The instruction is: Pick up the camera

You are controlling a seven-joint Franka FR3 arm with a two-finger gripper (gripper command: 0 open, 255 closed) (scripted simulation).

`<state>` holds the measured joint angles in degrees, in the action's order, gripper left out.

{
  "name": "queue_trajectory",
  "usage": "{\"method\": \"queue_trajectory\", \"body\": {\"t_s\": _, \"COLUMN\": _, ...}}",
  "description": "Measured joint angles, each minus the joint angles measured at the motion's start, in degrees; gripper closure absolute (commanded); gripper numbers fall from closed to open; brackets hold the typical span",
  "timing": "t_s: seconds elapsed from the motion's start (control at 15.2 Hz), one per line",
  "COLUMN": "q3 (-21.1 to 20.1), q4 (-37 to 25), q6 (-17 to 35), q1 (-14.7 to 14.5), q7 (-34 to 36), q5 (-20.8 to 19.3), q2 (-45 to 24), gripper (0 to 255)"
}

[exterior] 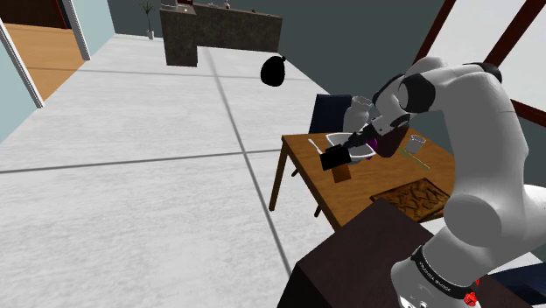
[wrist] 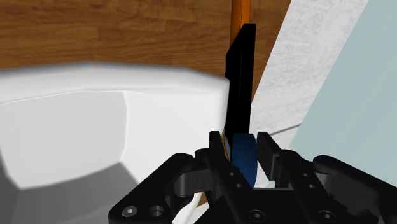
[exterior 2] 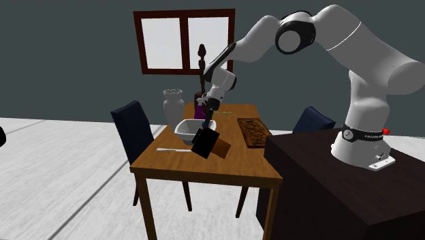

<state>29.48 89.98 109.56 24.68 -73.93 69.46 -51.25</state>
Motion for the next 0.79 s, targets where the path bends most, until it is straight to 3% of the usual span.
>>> {"method": "queue_trajectory", "body": {"t_s": 0.79, "q3": 0.64, "q4": 0.75, "q6": -0.65, "q1": -0.52, "q7": 0.81, "q5": -0.78, "q2": 1.73, "gripper": 255}}
